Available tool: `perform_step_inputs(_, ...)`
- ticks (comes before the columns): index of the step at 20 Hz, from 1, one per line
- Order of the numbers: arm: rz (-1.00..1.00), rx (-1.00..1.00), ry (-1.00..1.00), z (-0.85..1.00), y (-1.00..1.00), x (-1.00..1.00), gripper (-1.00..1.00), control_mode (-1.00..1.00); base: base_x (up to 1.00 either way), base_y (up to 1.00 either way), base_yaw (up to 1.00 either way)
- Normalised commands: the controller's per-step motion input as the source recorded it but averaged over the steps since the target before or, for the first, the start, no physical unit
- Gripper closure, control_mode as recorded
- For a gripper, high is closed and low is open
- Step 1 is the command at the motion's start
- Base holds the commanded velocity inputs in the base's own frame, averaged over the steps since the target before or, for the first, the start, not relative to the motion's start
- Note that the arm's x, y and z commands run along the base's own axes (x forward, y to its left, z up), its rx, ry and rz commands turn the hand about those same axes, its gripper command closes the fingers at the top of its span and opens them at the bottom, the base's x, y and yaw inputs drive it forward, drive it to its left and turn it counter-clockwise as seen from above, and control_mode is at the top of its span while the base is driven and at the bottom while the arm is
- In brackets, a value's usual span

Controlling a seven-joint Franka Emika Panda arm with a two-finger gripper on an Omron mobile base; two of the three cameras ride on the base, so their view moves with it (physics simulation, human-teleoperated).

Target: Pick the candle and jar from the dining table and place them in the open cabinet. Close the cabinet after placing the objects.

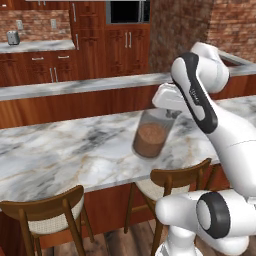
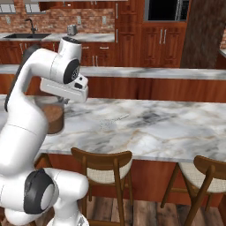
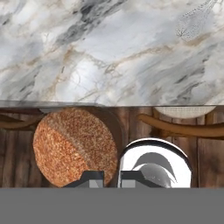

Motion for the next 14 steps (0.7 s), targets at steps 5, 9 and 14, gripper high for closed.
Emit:
perform_step_inputs(5,0.04,0.00,0.01,0.04,0.30,-0.23,1.00,-1.00,0.00,0.00,0.00)
perform_step_inputs(9,0.02,0.00,0.00,0.05,0.36,-0.16,1.00,-1.00,0.00,0.00,0.00)
perform_step_inputs(14,0.00,0.00,0.00,0.22,0.00,-0.20,1.00,-1.00,0.00,0.00,0.00)
